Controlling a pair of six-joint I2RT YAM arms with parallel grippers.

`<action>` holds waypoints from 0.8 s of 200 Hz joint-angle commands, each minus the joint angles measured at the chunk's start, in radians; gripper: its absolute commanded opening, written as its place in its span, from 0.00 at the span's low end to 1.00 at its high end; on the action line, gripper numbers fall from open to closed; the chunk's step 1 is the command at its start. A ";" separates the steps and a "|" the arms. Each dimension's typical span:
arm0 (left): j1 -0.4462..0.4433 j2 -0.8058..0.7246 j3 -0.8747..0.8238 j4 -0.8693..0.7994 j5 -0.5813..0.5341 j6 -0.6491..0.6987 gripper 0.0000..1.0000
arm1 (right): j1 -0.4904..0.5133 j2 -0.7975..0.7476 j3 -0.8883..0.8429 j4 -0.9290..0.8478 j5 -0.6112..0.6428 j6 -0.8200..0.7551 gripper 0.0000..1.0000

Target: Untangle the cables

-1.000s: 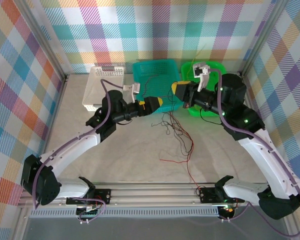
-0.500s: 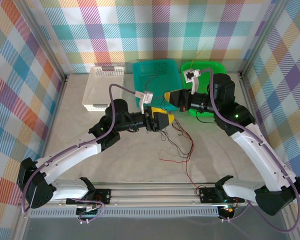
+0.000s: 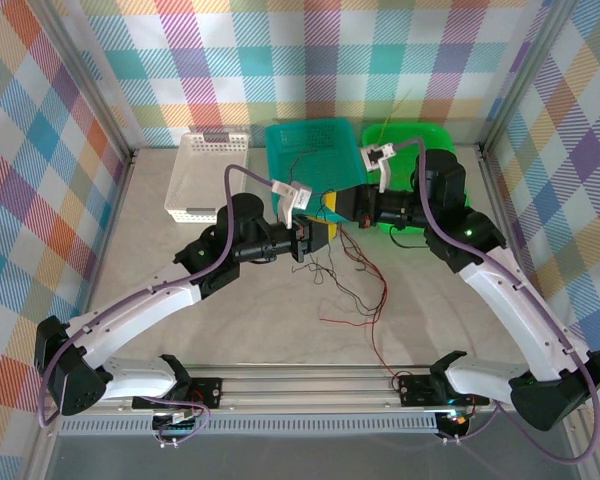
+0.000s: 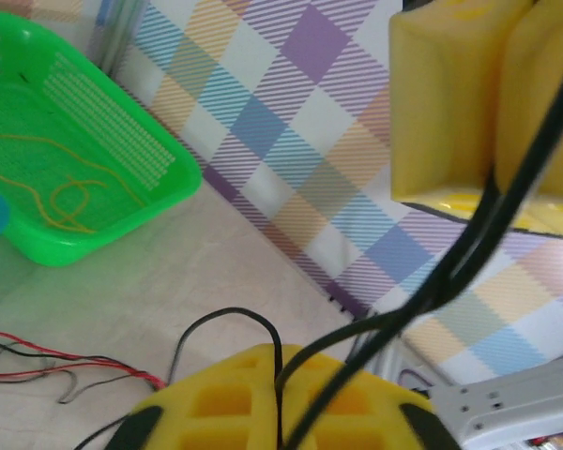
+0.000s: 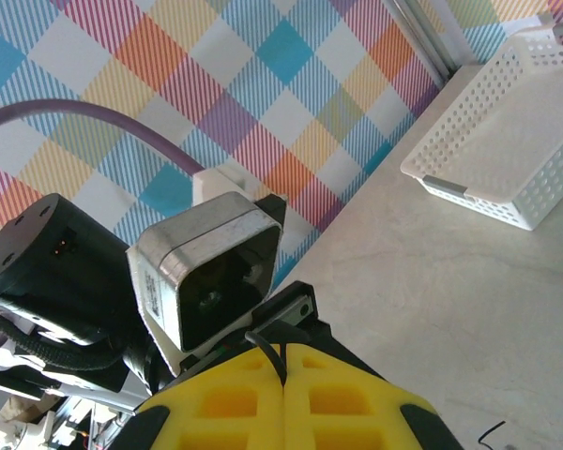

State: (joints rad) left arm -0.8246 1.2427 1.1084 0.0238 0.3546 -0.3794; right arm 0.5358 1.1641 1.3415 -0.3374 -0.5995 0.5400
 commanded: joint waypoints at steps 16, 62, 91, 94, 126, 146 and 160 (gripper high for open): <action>-0.007 -0.041 0.022 -0.040 -0.120 0.022 0.00 | -0.028 -0.030 -0.038 0.018 0.010 0.014 0.01; 0.087 -0.050 0.018 -0.128 -0.249 -0.113 0.00 | -0.125 -0.126 -0.249 0.002 0.131 -0.105 0.56; 0.110 -0.042 0.043 -0.157 -0.255 -0.144 0.00 | -0.122 -0.167 -0.521 0.167 0.056 -0.184 0.70; 0.110 -0.039 0.047 -0.161 -0.255 -0.144 0.00 | -0.120 -0.167 -0.549 0.191 0.045 -0.184 0.71; 0.121 -0.019 0.073 -0.167 -0.240 -0.154 0.00 | -0.064 -0.175 -0.788 0.413 0.109 -0.176 0.74; 0.122 -0.013 0.074 -0.163 -0.235 -0.164 0.00 | 0.030 -0.137 -0.842 0.472 0.226 -0.237 0.75; 0.122 -0.013 0.076 -0.163 -0.237 -0.167 0.00 | 0.077 -0.083 -0.833 0.467 0.274 -0.270 0.72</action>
State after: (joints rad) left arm -0.7097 1.2217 1.1522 -0.1371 0.1177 -0.5270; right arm 0.5446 1.0286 0.4957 -0.0261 -0.4324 0.3611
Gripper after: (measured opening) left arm 0.046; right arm 0.746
